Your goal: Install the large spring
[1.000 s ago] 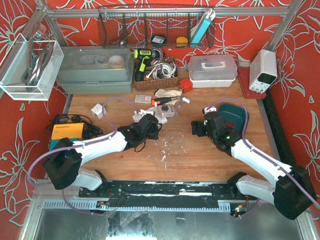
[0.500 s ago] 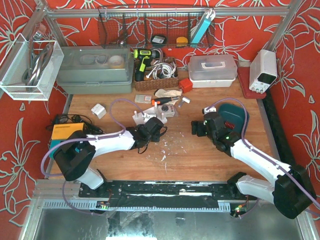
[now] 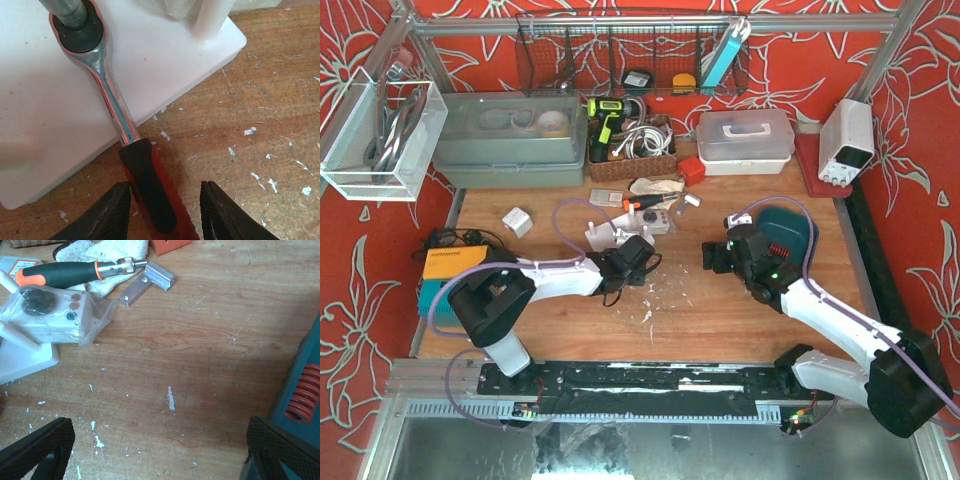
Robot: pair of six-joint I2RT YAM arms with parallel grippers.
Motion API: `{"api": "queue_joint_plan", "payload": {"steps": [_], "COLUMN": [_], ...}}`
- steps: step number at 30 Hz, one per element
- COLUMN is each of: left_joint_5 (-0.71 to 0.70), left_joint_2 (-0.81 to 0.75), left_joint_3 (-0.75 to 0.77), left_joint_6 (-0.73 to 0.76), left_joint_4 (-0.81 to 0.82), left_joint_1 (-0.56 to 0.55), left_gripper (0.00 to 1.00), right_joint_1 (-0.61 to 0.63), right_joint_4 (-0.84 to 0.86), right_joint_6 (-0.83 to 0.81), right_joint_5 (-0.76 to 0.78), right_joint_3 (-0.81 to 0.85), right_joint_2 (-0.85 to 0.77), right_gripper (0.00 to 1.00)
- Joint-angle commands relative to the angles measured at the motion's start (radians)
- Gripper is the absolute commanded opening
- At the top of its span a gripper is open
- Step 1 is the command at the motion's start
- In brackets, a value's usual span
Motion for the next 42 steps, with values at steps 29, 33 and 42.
{"api": "queue_joint_plan", "payload": {"steps": [29, 33, 42], "left_joint_5": [-0.103, -0.106, -0.080], "left_joint_2": [0.026, -0.021, -0.168], "left_joint_3": [0.059, 0.063, 0.046], "left_joint_6": [-0.019, -0.009, 0.026], "left_joint_4": [-0.096, -0.110, -0.110], "left_joint_1": [-0.005, -0.005, -0.003], "left_gripper": [0.21, 0.10, 0.00], "right_joint_1": [0.007, 0.007, 0.008], "right_joint_4": [0.001, -0.004, -0.004], "right_joint_6": [0.003, 0.006, 0.006], "right_joint_5": [0.079, 0.082, 0.098], "right_joint_3": [-0.003, 0.001, -0.005], "right_joint_2": [0.023, 0.025, 0.017], "right_gripper": [0.94, 0.94, 0.94]}}
